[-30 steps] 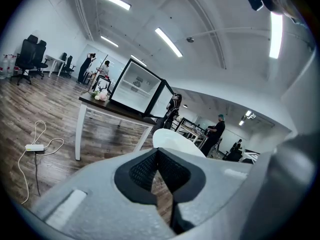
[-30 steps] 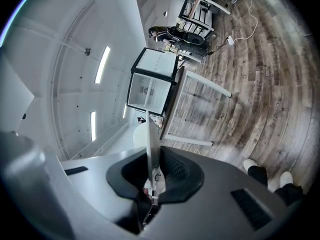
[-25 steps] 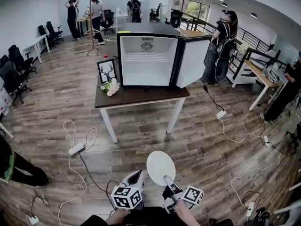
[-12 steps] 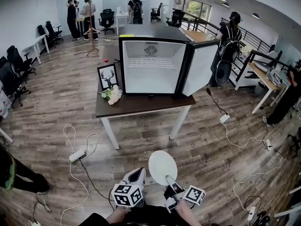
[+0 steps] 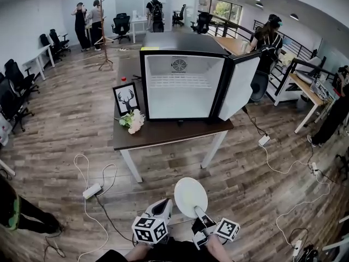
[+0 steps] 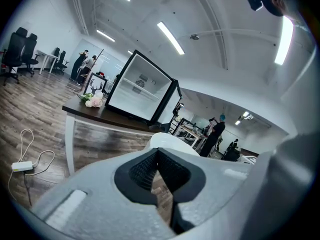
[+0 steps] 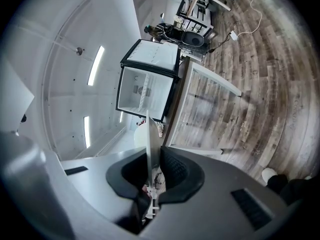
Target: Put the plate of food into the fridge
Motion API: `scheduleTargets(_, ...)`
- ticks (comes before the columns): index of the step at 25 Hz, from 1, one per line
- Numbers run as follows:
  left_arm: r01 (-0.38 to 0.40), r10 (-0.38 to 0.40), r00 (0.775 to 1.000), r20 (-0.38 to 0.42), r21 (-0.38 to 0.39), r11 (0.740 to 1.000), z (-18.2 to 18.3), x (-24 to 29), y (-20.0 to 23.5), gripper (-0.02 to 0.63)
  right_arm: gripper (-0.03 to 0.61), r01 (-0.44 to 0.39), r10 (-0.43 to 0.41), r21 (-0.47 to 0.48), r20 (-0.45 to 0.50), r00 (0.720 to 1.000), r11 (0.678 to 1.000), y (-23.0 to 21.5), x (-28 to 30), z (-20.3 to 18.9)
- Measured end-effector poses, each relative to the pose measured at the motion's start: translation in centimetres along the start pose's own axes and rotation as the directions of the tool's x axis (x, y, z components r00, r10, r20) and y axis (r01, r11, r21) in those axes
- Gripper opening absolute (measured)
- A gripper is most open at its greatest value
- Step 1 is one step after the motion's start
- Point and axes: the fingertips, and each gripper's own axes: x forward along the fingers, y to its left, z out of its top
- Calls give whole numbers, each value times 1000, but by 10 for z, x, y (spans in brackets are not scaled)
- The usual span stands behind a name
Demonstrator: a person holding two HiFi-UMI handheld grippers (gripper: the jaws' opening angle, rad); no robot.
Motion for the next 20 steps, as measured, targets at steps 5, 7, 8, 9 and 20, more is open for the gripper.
scheduleTargets(5, 21, -21, 1000, -4, 11, 1000, 18, 12, 18, 8, 48, -5, 4, 16, 41, 999, 1000, 6, 24, 8)
scheduleTargets(7, 18, -18, 1000, -5, 8, 1000, 22, 17, 27, 8, 48, -1, 0, 20, 52, 999, 1000, 6, 31, 10)
scheduleTargets(8, 14, -14, 1000, -5, 7, 1000, 23, 18, 31, 8, 48, 1, -2, 21, 53, 999, 1000, 5, 35, 10)
scheduleTargets(9, 10, -10, 1000, -4, 5, 1000, 24, 19, 35, 8, 48, 1, -2, 21, 52, 999, 1000, 4, 38, 10)
scheduleTargets(20, -24, 24, 1000, 6, -10, 1000, 36, 34, 52, 8, 48, 20, -21, 19, 25, 999, 1000, 1, 61, 25)
